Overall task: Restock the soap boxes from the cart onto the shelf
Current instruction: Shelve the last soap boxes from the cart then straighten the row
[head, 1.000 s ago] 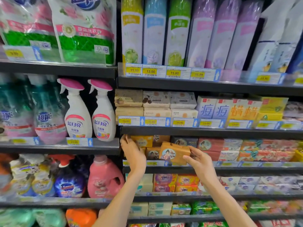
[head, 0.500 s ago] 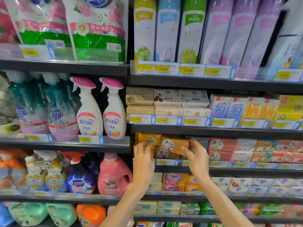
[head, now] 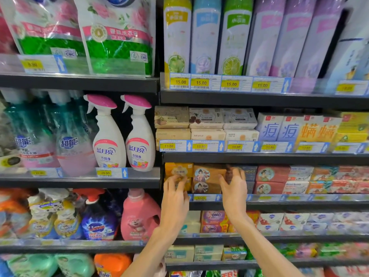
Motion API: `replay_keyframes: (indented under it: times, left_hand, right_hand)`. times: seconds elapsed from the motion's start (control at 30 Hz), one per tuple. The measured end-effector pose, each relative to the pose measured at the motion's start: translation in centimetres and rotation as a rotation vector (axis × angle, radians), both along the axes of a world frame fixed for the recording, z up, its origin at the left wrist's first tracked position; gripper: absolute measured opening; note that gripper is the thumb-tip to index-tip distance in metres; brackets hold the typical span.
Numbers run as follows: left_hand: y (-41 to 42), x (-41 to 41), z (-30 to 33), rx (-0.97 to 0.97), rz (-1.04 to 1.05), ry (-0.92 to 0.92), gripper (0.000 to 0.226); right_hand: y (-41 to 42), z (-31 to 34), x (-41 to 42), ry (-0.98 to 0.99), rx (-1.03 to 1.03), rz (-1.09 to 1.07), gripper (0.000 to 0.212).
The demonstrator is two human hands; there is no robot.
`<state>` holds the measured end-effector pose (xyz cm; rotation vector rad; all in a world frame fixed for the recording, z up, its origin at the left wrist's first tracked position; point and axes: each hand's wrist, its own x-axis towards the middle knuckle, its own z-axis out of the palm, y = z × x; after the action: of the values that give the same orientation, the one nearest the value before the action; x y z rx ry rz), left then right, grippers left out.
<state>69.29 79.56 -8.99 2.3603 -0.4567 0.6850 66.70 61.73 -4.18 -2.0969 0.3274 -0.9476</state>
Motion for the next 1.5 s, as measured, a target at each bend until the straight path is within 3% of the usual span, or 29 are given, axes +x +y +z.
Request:
replay_keyframes:
  times: [0.43,0.6,0.77,0.9,1.2,1.37,1.5]
  left_hand:
    - [0.8,0.2,-1.1,0.089,-0.033,-0.029,0.042]
    - [-0.4,-0.3,-1.1,0.138,-0.080,-0.114,0.039]
    - [-2.1,-0.3,-1.2,0.260,-0.177,-0.211,0.039]
    - [-2.7,0.3,-2.0,0.319,-0.173,-0.159,0.045]
    - [-3.0,0.3,-1.9,0.311,-0.140,-0.092,0.046]
    - [-2.9,-0.4,-1.2,0.211,-0.138,-0.133,0.044]
    - [-3.0,-0.2,-0.4,0.168,-0.145,-0.177,0.045]
  right_hand:
    - [0.5,-1.0,1.7,0.110,-0.176,-0.115,0.037]
    - [0.2,-1.4,0.2,0.018,-0.206,-0.027,0.036]
    - [-0.1,-3.5,-2.4,0.037,-0.611,0.138,0.028]
    - [-0.7,-5.2,-2.0,0.136,-0.753,0.120,0.034]
    - [-1.2,-5.1,-1.3,0.187,-0.728,0.128,0.037]
    - [-1.1,-4.4,-1.9,0.064,-0.664,0.139,0.029]
    - [-1.2,-3.4,-1.1,0.051,-0.660,0.190,0.037]
